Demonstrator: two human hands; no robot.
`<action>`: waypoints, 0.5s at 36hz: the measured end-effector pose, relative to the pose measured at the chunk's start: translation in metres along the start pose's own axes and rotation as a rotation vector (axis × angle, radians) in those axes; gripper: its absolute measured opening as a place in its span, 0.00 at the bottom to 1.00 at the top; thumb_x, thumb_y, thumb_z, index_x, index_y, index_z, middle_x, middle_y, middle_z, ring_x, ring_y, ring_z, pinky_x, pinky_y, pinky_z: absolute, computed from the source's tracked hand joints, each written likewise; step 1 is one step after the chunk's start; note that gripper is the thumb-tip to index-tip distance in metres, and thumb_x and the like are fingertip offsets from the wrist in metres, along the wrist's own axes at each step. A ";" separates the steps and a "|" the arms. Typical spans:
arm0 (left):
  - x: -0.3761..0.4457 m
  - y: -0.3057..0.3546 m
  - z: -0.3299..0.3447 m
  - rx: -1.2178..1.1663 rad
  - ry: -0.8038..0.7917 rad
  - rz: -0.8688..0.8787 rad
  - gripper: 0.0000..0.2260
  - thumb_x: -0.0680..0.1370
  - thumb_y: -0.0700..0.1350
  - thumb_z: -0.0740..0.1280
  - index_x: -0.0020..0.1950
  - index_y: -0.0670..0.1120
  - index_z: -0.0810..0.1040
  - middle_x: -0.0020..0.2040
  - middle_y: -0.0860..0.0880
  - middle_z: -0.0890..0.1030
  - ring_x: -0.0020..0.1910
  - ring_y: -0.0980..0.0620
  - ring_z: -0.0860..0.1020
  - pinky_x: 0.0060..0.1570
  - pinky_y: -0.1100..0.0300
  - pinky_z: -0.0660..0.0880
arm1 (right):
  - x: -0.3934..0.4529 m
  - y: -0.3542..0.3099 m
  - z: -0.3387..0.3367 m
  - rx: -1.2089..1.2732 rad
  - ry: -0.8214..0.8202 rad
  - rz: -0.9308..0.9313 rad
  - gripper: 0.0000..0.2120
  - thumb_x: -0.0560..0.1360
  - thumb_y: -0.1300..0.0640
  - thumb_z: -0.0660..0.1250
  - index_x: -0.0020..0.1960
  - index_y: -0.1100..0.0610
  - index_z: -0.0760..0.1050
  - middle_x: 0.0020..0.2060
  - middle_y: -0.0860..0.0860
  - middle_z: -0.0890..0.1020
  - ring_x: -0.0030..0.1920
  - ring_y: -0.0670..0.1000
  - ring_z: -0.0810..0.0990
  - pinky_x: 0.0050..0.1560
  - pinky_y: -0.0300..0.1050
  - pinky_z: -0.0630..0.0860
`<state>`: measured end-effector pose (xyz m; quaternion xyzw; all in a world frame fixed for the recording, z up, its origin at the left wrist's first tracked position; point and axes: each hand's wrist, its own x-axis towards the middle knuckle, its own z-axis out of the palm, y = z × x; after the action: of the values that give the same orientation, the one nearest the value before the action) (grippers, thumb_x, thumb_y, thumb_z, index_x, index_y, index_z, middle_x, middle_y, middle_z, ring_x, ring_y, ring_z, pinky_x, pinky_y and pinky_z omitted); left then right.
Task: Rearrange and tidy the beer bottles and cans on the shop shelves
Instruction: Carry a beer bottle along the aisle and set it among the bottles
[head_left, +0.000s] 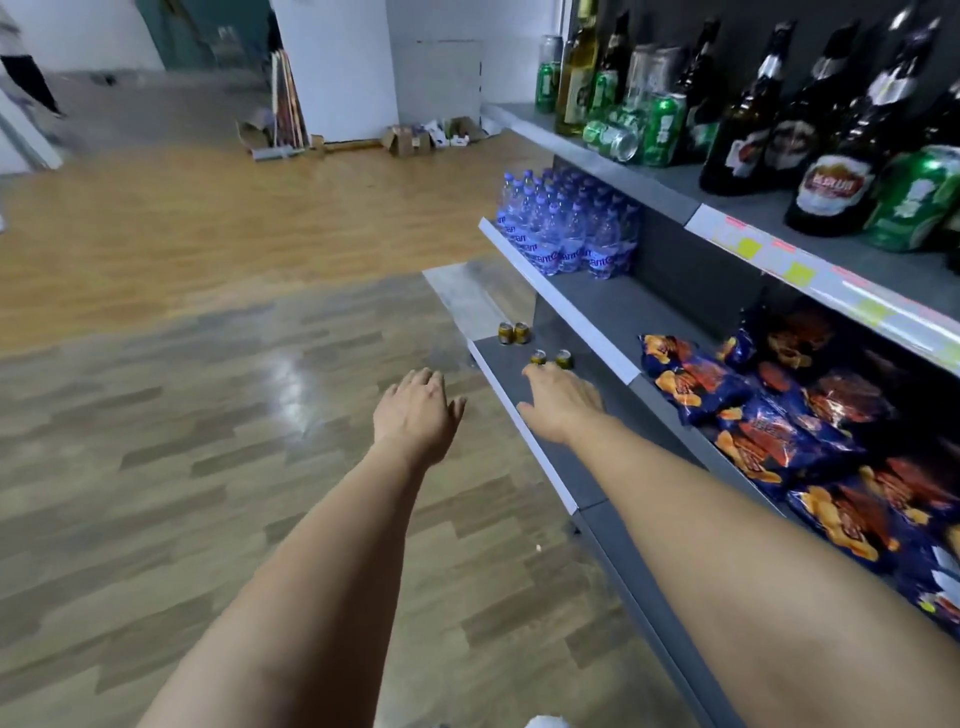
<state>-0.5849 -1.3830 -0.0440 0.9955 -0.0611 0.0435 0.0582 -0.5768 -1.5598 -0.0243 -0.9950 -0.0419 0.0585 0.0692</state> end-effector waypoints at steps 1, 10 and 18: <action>0.015 -0.009 -0.001 -0.003 -0.001 0.009 0.20 0.82 0.55 0.53 0.66 0.43 0.70 0.69 0.44 0.71 0.69 0.46 0.67 0.65 0.54 0.64 | 0.015 -0.007 -0.003 -0.017 0.004 0.000 0.22 0.80 0.50 0.59 0.72 0.56 0.63 0.68 0.55 0.69 0.67 0.58 0.70 0.59 0.53 0.70; 0.136 -0.053 0.001 -0.036 -0.034 0.116 0.20 0.82 0.55 0.53 0.66 0.43 0.70 0.67 0.44 0.72 0.68 0.46 0.67 0.64 0.54 0.64 | 0.124 -0.034 -0.019 -0.061 0.015 0.067 0.17 0.80 0.52 0.60 0.67 0.56 0.67 0.64 0.55 0.71 0.64 0.58 0.71 0.55 0.51 0.69; 0.241 -0.079 0.015 -0.022 -0.045 0.165 0.21 0.82 0.54 0.52 0.67 0.42 0.69 0.68 0.43 0.72 0.69 0.45 0.67 0.65 0.54 0.64 | 0.221 -0.029 -0.026 -0.048 0.036 0.131 0.18 0.79 0.51 0.61 0.67 0.56 0.67 0.65 0.55 0.71 0.63 0.58 0.72 0.55 0.52 0.70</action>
<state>-0.3357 -1.3345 -0.0448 0.9871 -0.1445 0.0250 0.0641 -0.3569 -1.5143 -0.0186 -0.9979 0.0231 0.0440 0.0422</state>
